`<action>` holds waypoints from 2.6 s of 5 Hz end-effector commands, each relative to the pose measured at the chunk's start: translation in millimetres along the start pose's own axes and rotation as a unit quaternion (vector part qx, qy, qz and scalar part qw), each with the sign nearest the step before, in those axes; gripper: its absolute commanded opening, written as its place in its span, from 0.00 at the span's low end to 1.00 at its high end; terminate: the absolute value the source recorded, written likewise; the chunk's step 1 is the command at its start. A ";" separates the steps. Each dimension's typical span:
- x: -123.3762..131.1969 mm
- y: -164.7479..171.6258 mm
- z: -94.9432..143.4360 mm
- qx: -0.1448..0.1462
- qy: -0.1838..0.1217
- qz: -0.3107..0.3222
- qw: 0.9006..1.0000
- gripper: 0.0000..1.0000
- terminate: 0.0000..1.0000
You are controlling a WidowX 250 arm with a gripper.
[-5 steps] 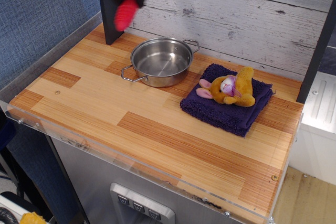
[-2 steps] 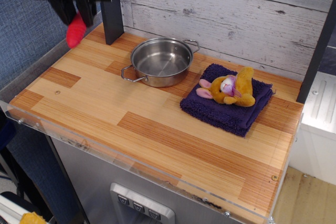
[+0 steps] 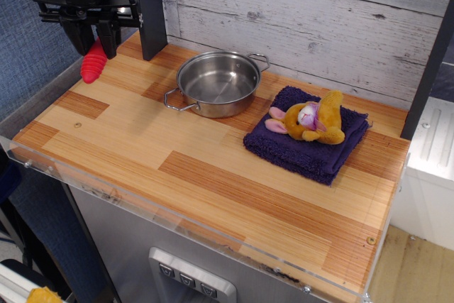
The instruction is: Put the spoon on the left side of the pot
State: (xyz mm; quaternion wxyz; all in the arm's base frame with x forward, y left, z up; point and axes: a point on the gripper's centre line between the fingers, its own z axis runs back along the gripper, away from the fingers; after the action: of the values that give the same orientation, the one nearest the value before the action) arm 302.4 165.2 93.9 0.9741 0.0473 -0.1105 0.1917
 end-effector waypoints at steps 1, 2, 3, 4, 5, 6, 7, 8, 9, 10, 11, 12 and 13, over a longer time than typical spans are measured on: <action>7.7 -2.9 -5.7 0.013 -0.006 0.002 1.000 0.00 0.00; 3.8 -5.8 -25.1 0.020 0.007 -0.009 1.000 0.00 0.00; -0.3 -14.1 -39.9 0.025 0.015 -0.014 0.999 0.00 0.00; 0.0 -26.9 -53.7 0.025 0.017 -0.022 0.999 0.00 0.00; 3.1 -35.3 -60.8 0.016 0.014 -0.022 1.000 0.00 0.00; -1.2 -41.2 -64.2 0.013 0.018 -0.024 0.999 0.00 0.00; -6.2 -43.9 -63.7 0.009 0.023 -0.022 0.999 0.00 0.00; -8.1 -45.1 -59.8 0.010 0.029 -0.015 0.999 1.00 0.00; -6.1 -45.0 -55.3 0.010 0.031 -0.004 0.999 1.00 0.00; -0.3 -45.3 -48.8 0.008 0.023 0.004 1.000 1.00 0.00; 12.0 -44.2 -31.8 0.005 0.001 0.014 1.000 1.00 0.00; 26.3 -45.5 -8.8 0.003 -0.027 0.017 0.999 1.00 0.00; 38.2 -46.3 18.9 0.003 -0.057 0.017 0.998 1.00 0.00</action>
State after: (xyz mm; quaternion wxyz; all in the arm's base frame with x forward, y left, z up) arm 357.0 134.3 88.0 0.9688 0.0514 -0.1241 0.2082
